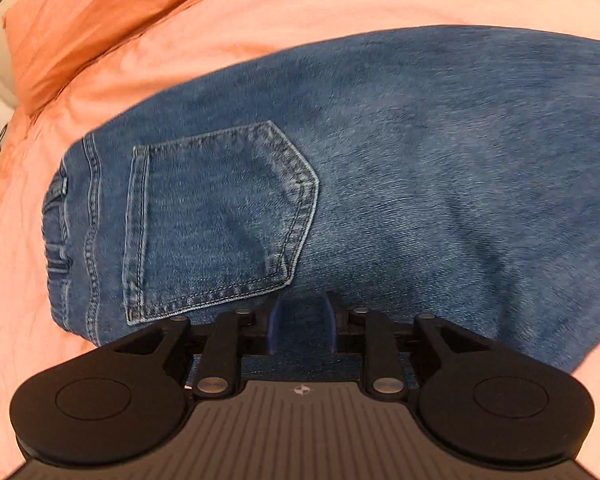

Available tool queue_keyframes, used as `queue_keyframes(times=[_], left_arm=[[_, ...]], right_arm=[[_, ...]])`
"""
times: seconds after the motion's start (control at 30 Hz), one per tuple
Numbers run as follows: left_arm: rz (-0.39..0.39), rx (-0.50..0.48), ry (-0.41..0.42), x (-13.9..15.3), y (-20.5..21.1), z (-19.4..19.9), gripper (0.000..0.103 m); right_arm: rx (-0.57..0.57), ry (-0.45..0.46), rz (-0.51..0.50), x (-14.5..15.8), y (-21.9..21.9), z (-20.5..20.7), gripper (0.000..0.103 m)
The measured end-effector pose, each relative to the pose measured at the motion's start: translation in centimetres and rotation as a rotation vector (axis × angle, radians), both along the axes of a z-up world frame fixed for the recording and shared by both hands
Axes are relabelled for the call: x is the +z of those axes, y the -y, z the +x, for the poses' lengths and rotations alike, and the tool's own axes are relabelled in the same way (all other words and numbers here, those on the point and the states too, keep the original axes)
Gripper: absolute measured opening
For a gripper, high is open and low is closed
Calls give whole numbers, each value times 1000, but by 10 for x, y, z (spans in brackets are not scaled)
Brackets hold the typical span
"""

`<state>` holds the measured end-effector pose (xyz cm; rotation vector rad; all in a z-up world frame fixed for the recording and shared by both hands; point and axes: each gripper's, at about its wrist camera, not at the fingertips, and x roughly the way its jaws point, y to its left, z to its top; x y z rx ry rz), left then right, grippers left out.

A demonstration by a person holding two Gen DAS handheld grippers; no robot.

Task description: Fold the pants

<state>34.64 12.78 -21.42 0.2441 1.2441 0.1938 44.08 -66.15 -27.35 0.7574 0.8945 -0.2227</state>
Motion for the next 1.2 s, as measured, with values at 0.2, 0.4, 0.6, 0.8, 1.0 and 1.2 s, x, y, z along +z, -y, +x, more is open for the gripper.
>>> queue_keyframes(times=[0.2, 0.4, 0.6, 0.8, 1.0, 1.2], left_arm=[[43, 12, -31, -11, 6, 9, 31], [65, 14, -48, -17, 9, 15, 28], [49, 35, -40, -21, 7, 20, 27], [44, 43, -33, -24, -3, 16, 26], [43, 43, -30, -23, 5, 12, 22], [43, 32, -27, -26, 5, 9, 22]], right_arm=[[-10, -5, 141, -35, 8, 21, 18], [64, 20, 82, -11, 5, 37, 5], [172, 293, -6, 82, -13, 47, 3], [184, 113, -168, 36, -16, 49, 3], [160, -18, -174, -14, -20, 54, 3], [165, -57, -205, -17, -23, 60, 2]])
